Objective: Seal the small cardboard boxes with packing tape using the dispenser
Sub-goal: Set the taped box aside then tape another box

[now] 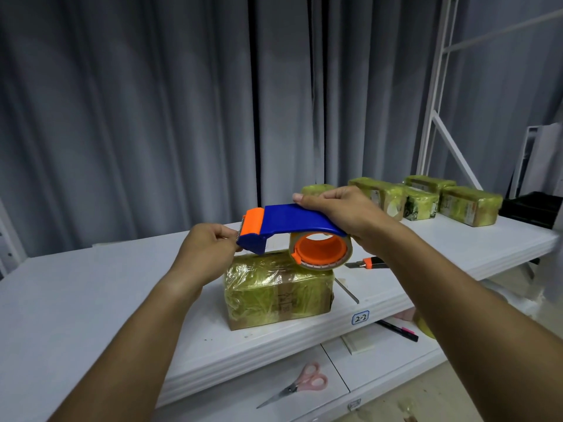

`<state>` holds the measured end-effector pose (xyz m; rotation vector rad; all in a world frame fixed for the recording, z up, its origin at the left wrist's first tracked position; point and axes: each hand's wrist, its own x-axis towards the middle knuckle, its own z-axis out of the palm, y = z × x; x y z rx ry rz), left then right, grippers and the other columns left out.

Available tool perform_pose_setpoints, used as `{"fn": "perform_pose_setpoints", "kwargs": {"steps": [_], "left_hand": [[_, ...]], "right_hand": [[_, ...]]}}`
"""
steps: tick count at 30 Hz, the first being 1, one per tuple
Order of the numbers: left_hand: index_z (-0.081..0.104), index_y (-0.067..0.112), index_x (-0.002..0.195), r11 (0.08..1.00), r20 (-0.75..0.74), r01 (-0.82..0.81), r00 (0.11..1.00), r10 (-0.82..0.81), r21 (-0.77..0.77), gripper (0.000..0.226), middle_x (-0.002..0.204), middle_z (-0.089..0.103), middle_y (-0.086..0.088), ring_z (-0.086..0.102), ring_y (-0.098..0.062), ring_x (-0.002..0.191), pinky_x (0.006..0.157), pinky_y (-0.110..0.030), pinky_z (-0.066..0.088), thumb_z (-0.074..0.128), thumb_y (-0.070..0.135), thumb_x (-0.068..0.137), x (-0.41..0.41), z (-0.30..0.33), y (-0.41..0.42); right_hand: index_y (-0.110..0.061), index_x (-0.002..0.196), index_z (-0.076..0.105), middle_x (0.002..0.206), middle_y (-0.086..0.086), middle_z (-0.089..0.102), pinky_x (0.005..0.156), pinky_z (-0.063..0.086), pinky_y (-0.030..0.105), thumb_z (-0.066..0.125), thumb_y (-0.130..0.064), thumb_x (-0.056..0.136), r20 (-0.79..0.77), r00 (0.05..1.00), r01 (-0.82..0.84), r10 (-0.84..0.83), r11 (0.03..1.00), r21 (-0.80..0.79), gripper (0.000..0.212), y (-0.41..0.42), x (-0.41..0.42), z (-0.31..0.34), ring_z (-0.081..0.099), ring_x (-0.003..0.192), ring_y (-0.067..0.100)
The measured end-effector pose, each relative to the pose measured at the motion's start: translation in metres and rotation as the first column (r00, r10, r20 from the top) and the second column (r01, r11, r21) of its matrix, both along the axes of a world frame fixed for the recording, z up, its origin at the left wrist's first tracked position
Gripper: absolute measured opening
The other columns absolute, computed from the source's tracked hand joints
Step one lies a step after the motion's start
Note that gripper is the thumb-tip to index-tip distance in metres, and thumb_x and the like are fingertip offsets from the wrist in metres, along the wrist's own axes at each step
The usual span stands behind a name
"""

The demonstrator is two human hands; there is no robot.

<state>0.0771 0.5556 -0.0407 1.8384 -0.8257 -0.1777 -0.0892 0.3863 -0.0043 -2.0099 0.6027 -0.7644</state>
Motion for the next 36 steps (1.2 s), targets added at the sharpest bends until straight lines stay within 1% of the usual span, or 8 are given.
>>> {"fn": "perform_pose_setpoints", "kwargs": {"steps": [3,6,10,16,21,25,33,36], "left_hand": [[0.073,0.024,0.083,1.0,-0.001,-0.004,1.0,0.004,-0.002,0.022,0.074,0.071,0.013,0.059,-0.002,0.067,0.056,-0.024,0.041,0.06,0.011,0.095,0.002,0.0,0.0],[0.073,0.025,0.08,1.0,0.003,0.0,1.0,0.0,-0.001,0.025,0.076,0.071,0.012,0.061,-0.004,0.074,0.06,-0.024,0.042,0.06,0.008,0.093,0.003,0.0,0.001],[0.073,0.024,0.071,1.0,0.02,-0.016,1.0,0.016,0.007,0.029,0.073,0.071,0.013,0.063,-0.005,0.076,0.061,-0.021,0.042,0.061,0.005,0.09,0.002,0.001,0.003],[0.071,0.026,0.072,1.0,0.029,-0.009,1.0,0.008,0.025,0.031,0.079,0.071,0.01,0.063,-0.006,0.08,0.061,-0.022,0.042,0.059,0.006,0.092,0.0,0.003,0.005],[0.069,0.025,0.077,0.999,0.019,0.0,1.0,-0.001,0.055,0.03,0.08,0.07,0.004,0.063,-0.01,0.062,0.053,-0.022,0.044,0.053,0.006,0.094,-0.005,0.005,0.005],[0.071,0.013,0.089,0.999,-0.043,0.015,0.999,-0.013,0.044,0.023,0.073,0.069,-0.002,0.068,-0.01,0.053,0.046,-0.023,0.049,0.05,0.006,0.098,-0.01,0.004,0.004],[0.068,0.019,0.079,0.998,0.017,0.008,1.0,-0.009,0.054,0.027,0.081,0.068,0.0,0.065,-0.003,0.048,0.041,-0.019,0.044,0.052,0.006,0.098,-0.008,0.008,0.006],[0.069,0.017,0.076,0.999,0.023,-0.012,1.0,0.011,0.036,0.024,0.076,0.068,0.001,0.064,-0.004,0.049,0.042,-0.02,0.045,0.059,0.014,0.097,-0.003,0.007,0.011]], "right_hand": [[-0.016,0.085,0.076,0.076,-0.001,0.076,0.075,0.059,0.032,0.071,-0.067,0.074,0.0,1.0,0.003,-0.003,1.0,-0.006,0.053,0.0,0.0,0.001,0.075,0.072,0.016],[-0.015,0.088,0.076,0.075,-0.002,0.076,0.075,0.059,0.032,0.071,-0.067,0.075,-0.001,1.0,0.005,-0.005,1.0,-0.016,0.053,0.002,0.001,0.004,0.075,0.072,0.016],[-0.014,0.087,0.076,0.074,-0.002,0.076,0.074,0.058,0.03,0.071,-0.064,0.077,-0.014,1.0,0.001,-0.001,1.0,-0.015,0.052,0.006,0.0,0.005,0.074,0.069,0.015],[-0.01,0.091,0.075,0.077,0.002,0.077,0.081,0.059,0.036,0.072,-0.061,0.079,-0.023,1.0,-0.004,0.003,1.0,-0.007,0.053,0.008,-0.002,0.009,0.075,0.076,0.021],[-0.009,0.093,0.076,0.081,0.005,0.077,0.088,0.059,0.041,0.072,-0.064,0.071,-0.038,0.999,-0.012,0.013,1.0,0.02,0.06,0.009,-0.009,0.012,0.075,0.082,0.026],[-0.009,0.093,0.076,0.082,0.005,0.077,0.09,0.059,0.043,0.072,-0.064,0.068,-0.058,0.998,-0.012,0.014,0.999,0.042,0.061,0.01,-0.012,0.012,0.075,0.084,0.027],[-0.009,0.095,0.075,0.083,0.006,0.077,0.09,0.059,0.043,0.071,-0.06,0.079,-0.072,0.997,-0.01,0.014,0.999,0.044,0.053,0.011,-0.012,0.012,0.075,0.084,0.028],[-0.01,0.094,0.074,0.082,0.006,0.077,0.081,0.061,0.037,0.072,-0.061,0.075,-0.057,0.998,-0.012,0.015,0.999,0.041,0.054,0.008,-0.016,0.013,0.076,0.079,0.026]]}}
